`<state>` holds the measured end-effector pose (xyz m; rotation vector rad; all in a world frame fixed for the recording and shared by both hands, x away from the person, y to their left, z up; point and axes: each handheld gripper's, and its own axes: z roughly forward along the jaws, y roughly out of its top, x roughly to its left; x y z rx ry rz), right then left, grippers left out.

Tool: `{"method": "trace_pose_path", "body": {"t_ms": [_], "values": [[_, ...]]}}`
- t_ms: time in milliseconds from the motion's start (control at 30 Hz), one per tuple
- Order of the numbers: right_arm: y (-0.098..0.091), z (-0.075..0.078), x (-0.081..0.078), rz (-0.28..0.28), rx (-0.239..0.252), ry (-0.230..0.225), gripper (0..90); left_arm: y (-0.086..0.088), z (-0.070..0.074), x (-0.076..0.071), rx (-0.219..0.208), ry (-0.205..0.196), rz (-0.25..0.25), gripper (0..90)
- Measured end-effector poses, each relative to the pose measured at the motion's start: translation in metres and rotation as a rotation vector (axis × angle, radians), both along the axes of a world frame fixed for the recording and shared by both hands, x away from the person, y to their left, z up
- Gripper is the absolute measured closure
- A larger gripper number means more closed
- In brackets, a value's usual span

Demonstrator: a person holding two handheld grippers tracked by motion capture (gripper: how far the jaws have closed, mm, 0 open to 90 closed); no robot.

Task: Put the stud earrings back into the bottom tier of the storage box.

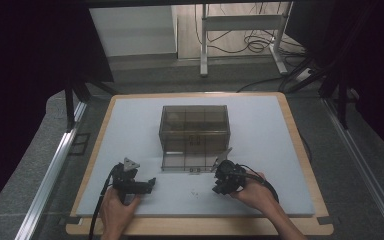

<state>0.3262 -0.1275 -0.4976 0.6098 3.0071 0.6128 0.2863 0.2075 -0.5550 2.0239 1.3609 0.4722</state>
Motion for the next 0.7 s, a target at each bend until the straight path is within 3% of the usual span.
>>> {"method": "trace_pose_path", "body": {"t_ms": [400, 700], "values": [[0.021, 0.001, 0.001, 0.077, -0.06, 0.036, 79.4, 0.0, 0.0, 0.0, -0.004, -0.002, 0.002, 0.0], [0.04, 0.004, -0.002, 0.139, -0.094, 0.047, 82.6, 0.0, 0.0, 0.0, -0.004, -0.002, 0.002, 0.0]]}}
